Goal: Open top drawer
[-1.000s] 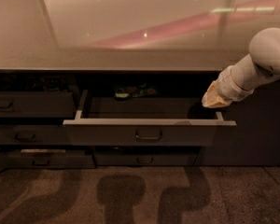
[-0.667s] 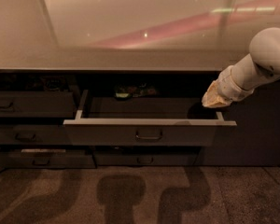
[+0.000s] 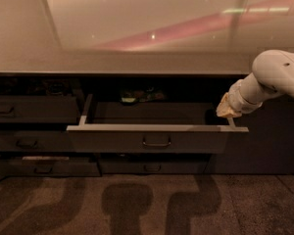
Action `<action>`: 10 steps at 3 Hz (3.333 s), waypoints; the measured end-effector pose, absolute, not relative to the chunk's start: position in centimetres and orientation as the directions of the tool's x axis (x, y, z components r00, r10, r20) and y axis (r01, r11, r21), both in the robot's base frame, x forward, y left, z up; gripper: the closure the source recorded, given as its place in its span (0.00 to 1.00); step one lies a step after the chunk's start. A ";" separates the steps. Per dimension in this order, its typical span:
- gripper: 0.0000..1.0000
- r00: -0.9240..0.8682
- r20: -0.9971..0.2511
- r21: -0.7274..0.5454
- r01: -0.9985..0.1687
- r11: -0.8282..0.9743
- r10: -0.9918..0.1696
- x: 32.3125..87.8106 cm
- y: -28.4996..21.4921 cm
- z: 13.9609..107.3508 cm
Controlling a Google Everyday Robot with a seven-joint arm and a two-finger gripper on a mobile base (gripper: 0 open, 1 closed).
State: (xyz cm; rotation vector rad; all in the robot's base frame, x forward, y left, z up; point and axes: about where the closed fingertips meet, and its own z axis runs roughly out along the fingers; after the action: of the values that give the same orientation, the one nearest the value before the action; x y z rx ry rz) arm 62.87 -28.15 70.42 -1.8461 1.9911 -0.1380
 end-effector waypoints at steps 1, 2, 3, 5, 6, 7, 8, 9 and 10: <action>1.00 -0.030 -0.234 -0.350 -0.930 0.113 -0.972 62.9 -28.1 70.4; 1.00 0.003 -0.166 -0.328 -0.943 0.052 -0.986 62.7 -25.9 67.7; 1.00 0.064 -0.077 -0.290 -0.956 -0.039 -0.995 61.7 -23.3 64.0; 0.81 0.061 -0.065 -0.273 -0.961 -0.042 -0.996 60.8 -23.5 63.7; 0.59 0.042 -0.022 -0.268 -0.963 -0.035 -0.999 59.7 -24.3 62.9; 0.27 0.041 -0.020 -0.269 -0.963 -0.034 -0.999 59.1 -24.7 62.5; 0.05 0.044 -0.038 -0.275 -0.961 -0.032 -0.998 58.7 -25.0 61.9; 0.00 0.053 -0.177 -0.306 -0.952 0.003 -0.983 59.5 -24.3 61.0; 0.00 0.075 -0.380 -0.354 -0.933 0.070 -0.922 58.4 -24.8 63.3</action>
Offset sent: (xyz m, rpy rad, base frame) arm -0.0047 0.0637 -0.0750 -0.2119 0.0798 0.1147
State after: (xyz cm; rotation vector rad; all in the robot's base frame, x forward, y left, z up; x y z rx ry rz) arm 58.37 -24.77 63.32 -1.8378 1.8333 0.0266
